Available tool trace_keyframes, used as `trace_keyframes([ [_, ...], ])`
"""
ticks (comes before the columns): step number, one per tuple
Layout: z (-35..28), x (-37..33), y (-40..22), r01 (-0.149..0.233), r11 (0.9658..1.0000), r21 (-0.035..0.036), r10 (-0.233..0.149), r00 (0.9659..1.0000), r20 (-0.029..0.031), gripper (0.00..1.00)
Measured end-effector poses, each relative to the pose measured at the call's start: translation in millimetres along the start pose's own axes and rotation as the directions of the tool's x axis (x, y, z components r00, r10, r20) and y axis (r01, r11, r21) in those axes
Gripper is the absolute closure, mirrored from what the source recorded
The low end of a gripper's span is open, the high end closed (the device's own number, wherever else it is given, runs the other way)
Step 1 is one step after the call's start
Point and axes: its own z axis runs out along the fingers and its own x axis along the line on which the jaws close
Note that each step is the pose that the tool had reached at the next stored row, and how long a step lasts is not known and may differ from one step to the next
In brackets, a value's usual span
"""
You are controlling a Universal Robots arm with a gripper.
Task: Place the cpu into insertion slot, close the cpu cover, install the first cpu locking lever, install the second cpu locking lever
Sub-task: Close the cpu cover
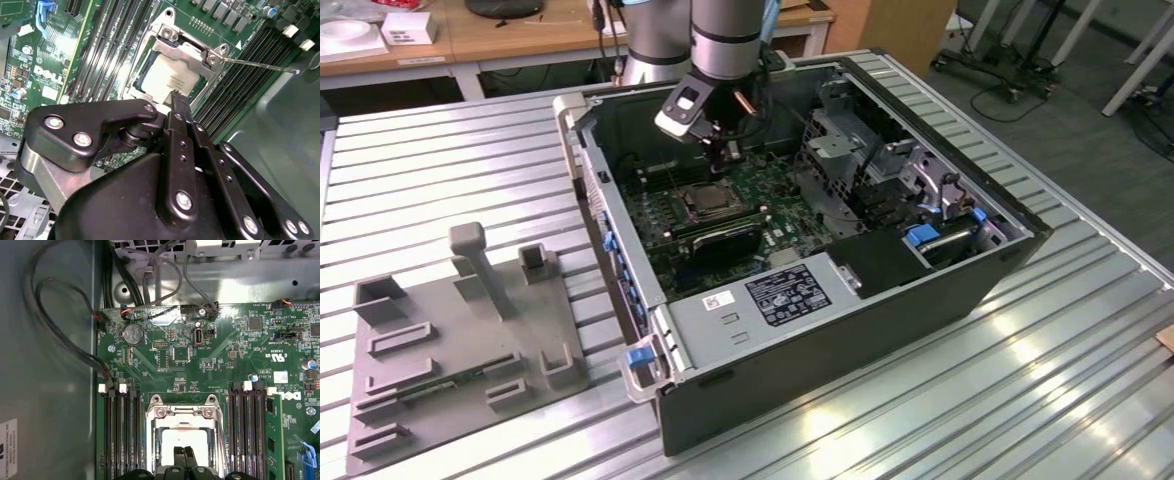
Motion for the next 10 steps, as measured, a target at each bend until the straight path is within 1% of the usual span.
trace_keyframes([
  [6,0.0,-1.8,-2.0,0.000,1.0000,-0.0001,0.000,1.0000,0.0000,0.90],
  [10,0.1,-1.9,-6.2,0.000,1.0000,-0.0002,0.000,1.0000,-0.0001,0.90],
])
